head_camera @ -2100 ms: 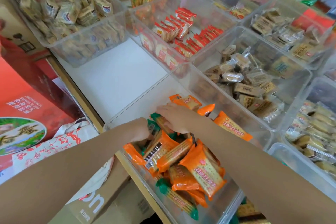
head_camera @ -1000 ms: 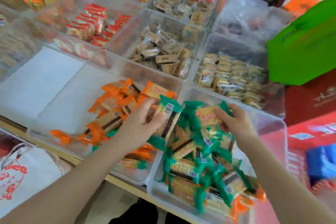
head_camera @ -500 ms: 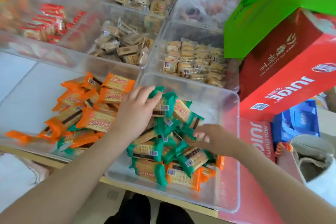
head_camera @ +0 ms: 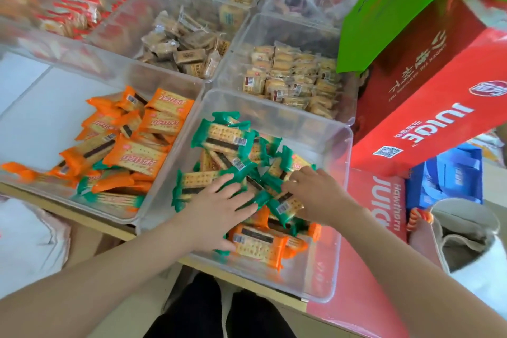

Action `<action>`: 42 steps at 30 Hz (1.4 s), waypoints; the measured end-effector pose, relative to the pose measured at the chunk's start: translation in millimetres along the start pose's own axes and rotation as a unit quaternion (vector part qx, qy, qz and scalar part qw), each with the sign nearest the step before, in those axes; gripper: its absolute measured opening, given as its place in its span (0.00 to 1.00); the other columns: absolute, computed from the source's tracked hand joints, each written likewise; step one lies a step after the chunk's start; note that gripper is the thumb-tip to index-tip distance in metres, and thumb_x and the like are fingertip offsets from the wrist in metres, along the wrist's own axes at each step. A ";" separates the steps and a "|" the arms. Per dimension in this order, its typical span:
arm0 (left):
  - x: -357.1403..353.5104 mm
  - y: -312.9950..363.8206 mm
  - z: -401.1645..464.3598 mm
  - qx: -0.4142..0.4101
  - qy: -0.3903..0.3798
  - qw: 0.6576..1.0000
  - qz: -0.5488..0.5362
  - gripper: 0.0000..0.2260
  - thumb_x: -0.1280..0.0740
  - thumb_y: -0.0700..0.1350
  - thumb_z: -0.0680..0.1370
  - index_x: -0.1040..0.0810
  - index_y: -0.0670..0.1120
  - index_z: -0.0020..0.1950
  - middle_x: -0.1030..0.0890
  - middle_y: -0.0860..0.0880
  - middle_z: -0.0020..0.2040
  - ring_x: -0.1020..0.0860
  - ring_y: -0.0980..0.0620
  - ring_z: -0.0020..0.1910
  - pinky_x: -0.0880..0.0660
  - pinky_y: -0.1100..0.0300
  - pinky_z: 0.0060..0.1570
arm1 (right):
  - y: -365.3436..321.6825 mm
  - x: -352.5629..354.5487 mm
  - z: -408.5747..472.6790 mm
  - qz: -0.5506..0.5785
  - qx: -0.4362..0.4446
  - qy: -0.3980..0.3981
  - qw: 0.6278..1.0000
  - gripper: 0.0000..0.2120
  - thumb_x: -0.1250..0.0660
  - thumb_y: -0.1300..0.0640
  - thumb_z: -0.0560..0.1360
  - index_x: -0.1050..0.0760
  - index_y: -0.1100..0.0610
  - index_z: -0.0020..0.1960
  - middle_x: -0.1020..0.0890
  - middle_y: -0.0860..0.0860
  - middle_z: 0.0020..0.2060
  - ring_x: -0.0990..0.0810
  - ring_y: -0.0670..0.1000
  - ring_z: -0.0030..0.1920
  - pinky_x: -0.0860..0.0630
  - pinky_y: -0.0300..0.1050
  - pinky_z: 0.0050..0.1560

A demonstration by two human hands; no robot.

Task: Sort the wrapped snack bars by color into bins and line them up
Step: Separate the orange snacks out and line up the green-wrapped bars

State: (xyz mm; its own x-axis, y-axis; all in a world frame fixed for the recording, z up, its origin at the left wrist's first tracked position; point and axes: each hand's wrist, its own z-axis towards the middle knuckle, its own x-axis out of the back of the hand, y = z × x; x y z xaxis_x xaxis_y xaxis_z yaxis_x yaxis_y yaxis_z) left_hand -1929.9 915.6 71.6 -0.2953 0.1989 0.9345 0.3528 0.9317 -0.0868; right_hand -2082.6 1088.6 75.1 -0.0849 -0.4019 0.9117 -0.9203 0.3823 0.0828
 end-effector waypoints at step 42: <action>-16.6 -85.7 -120.2 0.448 0.376 0.315 -0.748 0.12 0.39 0.39 0.77 0.23 0.46 0.58 0.17 0.46 0.49 0.18 0.52 0.42 0.24 0.58 0.37 | -91.7 126.2 111.0 0.613 -0.005 0.192 0.767 0.05 0.33 0.53 0.74 0.28 0.52 0.44 0.24 0.47 0.39 0.27 0.46 0.40 0.29 0.37 0.42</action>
State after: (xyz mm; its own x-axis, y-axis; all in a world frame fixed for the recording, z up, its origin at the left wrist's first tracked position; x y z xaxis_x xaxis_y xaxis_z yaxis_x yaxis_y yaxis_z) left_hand -1848.5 795.9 104.9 0.8760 -0.4798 -0.0493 -0.1733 -0.4084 0.8962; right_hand -2051.4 910.5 138.0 -0.7631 0.5378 0.3585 -0.2363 0.2841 -0.9292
